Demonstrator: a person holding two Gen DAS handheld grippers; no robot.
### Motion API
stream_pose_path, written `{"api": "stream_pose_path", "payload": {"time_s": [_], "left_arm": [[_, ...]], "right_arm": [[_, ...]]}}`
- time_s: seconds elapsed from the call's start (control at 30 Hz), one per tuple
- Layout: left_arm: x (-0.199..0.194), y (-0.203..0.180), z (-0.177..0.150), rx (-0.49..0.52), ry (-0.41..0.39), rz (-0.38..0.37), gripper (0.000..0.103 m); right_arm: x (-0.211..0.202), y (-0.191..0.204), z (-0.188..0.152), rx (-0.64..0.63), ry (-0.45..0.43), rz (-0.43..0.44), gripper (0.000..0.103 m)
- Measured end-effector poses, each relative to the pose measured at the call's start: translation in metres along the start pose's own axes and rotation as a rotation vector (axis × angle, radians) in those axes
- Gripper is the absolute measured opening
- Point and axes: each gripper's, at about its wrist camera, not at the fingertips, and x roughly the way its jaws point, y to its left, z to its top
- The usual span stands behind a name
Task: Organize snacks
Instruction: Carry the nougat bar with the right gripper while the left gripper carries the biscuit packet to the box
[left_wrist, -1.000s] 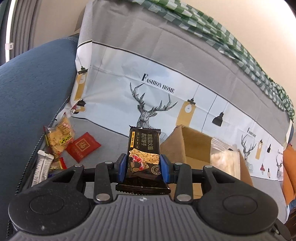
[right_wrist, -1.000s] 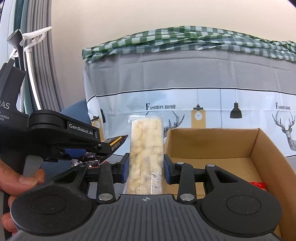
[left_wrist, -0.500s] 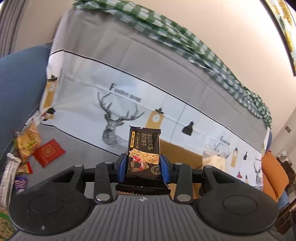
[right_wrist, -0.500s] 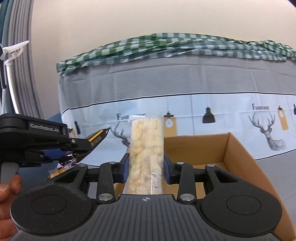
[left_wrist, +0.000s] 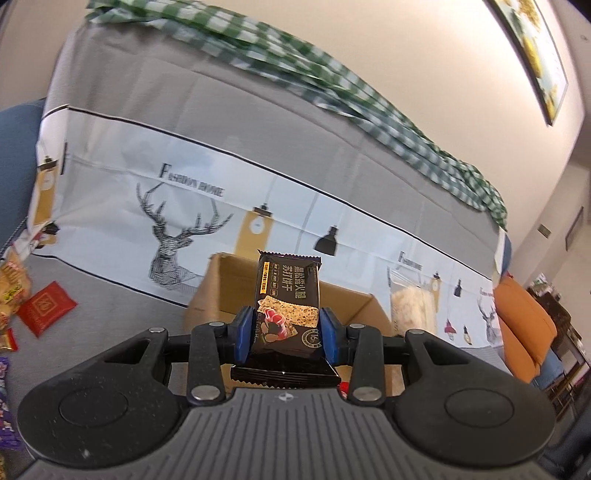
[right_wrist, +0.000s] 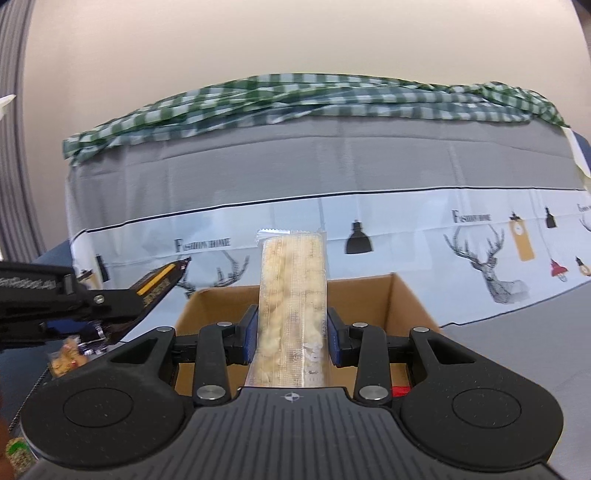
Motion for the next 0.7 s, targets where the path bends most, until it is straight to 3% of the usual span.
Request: {"api": "stream_pose_path", "payload": {"time_s": [0.37,0.7], "left_arm": [[0.0,-0.02,-0.009,0.06,-0.001,-0.06,0.042],[-0.002,-0.033,-0.013,0.152,-0.018,-0.077,0.042]], "right_arm": [[0.006,-0.015,0.002,0.021,-0.003,-0.055,0.038],[0.007,-0.012,0.001,0.011,0.002,-0.047,0.038]]}}
